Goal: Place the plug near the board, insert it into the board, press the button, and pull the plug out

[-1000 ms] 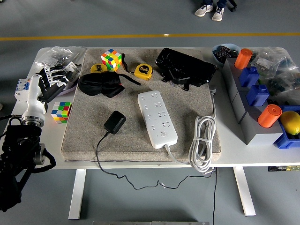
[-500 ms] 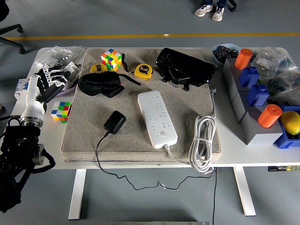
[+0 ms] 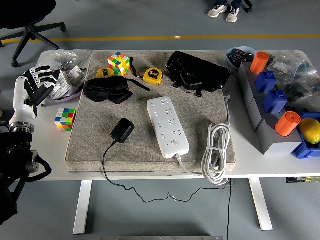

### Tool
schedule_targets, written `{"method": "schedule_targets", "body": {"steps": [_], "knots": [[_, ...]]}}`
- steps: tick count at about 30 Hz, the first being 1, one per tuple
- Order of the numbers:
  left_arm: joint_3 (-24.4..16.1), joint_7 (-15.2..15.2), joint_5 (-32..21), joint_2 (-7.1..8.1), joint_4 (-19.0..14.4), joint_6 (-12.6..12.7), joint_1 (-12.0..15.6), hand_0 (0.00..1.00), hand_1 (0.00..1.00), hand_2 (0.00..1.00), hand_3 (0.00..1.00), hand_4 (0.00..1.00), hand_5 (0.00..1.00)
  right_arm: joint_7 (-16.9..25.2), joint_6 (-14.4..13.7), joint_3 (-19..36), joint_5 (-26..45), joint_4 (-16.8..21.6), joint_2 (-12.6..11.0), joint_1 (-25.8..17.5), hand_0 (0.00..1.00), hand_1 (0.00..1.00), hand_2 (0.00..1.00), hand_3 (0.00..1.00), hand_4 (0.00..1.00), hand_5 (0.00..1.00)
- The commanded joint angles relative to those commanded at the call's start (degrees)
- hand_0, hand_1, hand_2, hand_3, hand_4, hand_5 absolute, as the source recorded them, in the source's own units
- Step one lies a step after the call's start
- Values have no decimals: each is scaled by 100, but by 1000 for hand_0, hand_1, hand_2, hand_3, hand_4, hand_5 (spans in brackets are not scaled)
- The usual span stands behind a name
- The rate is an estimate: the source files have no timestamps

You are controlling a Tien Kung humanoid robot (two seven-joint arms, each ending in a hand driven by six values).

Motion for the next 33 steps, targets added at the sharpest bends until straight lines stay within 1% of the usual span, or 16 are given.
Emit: {"method": "schedule_targets", "body": {"steps": [9, 17, 33], "knots": [[-187, 21, 7, 11, 13, -11, 55, 433, 569, 572, 591, 855, 354, -1, -1, -9, -2, 0, 2, 2, 663, 684, 679, 579, 998, 567], [-255, 78, 35, 25, 16, -26, 86, 432, 569, 573, 591, 852, 356, -8, 0, -10, -5, -3, 13, 22, 662, 684, 679, 579, 998, 568], [-407, 99, 60, 28, -13, -43, 143, 434, 569, 573, 591, 851, 362, -11, -2, -64, 7, -8, -3, 27, 662, 683, 678, 580, 998, 567]]}}
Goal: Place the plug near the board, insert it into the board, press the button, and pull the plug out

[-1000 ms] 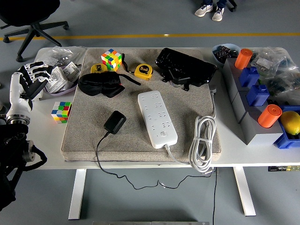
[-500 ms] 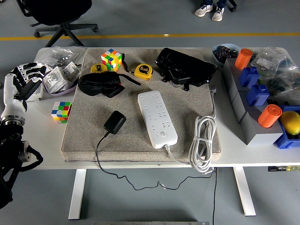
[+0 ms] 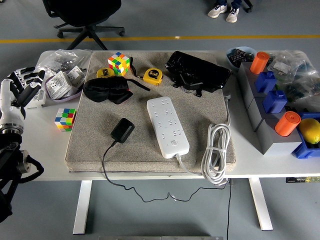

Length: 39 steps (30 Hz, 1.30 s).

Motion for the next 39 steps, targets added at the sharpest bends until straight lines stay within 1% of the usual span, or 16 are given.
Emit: {"method": "schedule_targets", "body": {"steps": [24, 39], "knots": [[-223, 7, 29, -64, -32, -7, 83, 433, 569, 578, 592, 852, 370, 0, -4, 59, -13, -6, 9, -53, 662, 684, 678, 580, 998, 568], [-226, 38, 45, -71, -42, -15, 85, 434, 569, 576, 592, 851, 371, -7, -4, 54, 6, -21, 34, -25, 662, 684, 678, 579, 998, 569]]}}
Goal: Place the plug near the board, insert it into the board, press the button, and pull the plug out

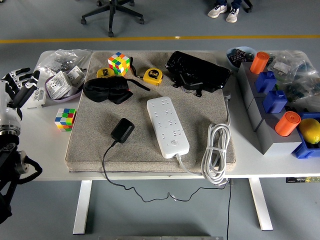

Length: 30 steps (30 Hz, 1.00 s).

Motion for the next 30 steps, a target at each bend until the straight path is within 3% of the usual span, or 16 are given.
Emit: {"method": "schedule_targets", "body": {"steps": [27, 28, 30], "knots": [[126, -15, -136, -15, -47, -16, 50, 436, 569, 578, 591, 851, 371, -11, 7, -145, 40, -13, 54, 17, 662, 684, 678, 578, 998, 570], [127, -14, -136, -14, -49, -17, 50, 492, 590, 584, 591, 851, 371, -10, 7, -149, 41, -14, 55, 19, 662, 684, 679, 578, 998, 570], [142, -11, -134, -12, -54, -18, 43, 492, 590, 584, 591, 851, 371, -11, 8, -160, 51, -18, 59, 25, 662, 684, 679, 578, 998, 570]]}}
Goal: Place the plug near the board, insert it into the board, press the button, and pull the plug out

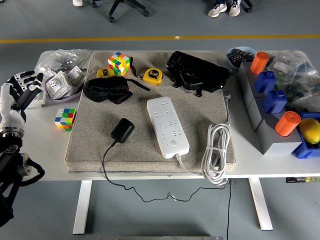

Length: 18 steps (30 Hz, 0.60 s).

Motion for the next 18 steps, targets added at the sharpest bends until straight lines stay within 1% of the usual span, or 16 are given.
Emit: {"method": "schedule_targets", "body": {"steps": [18], "knots": [[-22, 33, 12, -11, -57, -12, 39, 488, 590, 586, 592, 851, 370, -3, 2, -7, 36, -29, 30, -26, 661, 684, 679, 579, 998, 570]]}}
